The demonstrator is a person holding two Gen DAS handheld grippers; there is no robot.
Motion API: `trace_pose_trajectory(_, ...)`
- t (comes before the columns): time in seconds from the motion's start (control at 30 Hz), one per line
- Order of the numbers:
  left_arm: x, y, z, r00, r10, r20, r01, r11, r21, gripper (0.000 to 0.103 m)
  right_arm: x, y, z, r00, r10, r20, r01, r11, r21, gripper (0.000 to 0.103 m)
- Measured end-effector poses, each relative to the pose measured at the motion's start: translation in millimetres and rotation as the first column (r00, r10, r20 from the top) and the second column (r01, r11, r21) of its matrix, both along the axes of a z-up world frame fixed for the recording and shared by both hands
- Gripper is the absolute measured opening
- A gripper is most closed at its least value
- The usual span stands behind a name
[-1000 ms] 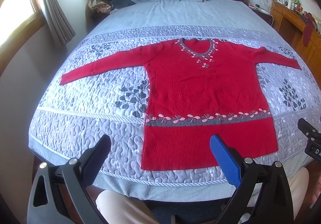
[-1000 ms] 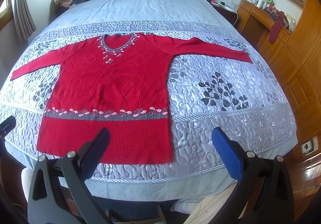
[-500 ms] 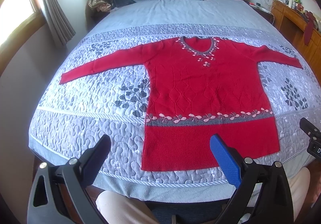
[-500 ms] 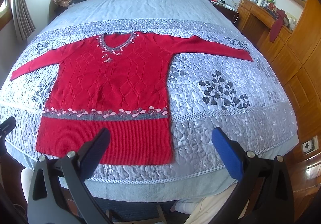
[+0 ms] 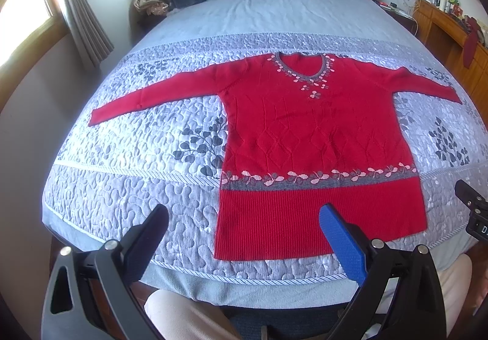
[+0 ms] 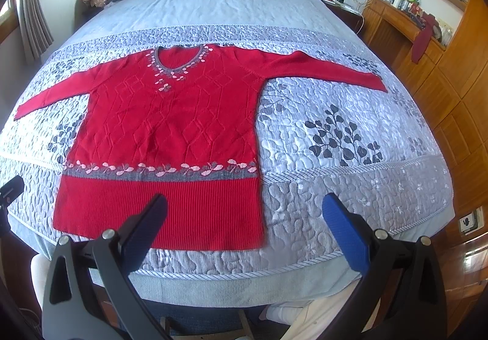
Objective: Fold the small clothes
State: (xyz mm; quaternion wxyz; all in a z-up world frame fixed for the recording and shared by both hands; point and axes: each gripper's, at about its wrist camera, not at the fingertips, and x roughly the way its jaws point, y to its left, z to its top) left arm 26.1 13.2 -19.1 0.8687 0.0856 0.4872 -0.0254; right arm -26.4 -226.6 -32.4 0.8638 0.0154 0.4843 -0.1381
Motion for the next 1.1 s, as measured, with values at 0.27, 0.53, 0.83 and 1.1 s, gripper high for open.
trace_pose_trajectory(0.27,34.0,-10.3,-10.0,0.999,0.01,-0.032,-0.01,1.0,0.001,0.099,23.0,-35.1,-1.8,1.0,0.007,-0.012,-0.006,0.999,0.033,0.101)
trace_pose_trajectory(0.53,146.8,-108.6,-9.9,1.0,-0.024,-0.009,0.024,1.0,0.009,0.099,92.6,-177.7,9.8,0.994,-0.105,-0.017,0.104,0.993,-0.06,0.101)
trace_pose_trajectory(0.83,270.4,-295.1,-44.4,0.992,-0.114,-0.047,0.109,0.99,-0.091,0.099,192.0,-378.1,-27.4,0.978,-0.191,-0.089,0.192,0.981,0.007,0.1)
trace_pose_trajectory(1.1,328.3,-428.9,-92.6,0.98,-0.17,-0.099,0.161,0.983,-0.09,0.099,237.2,-523.1,-87.6,0.944,-0.28,-0.175,0.308,0.937,0.165,0.091)
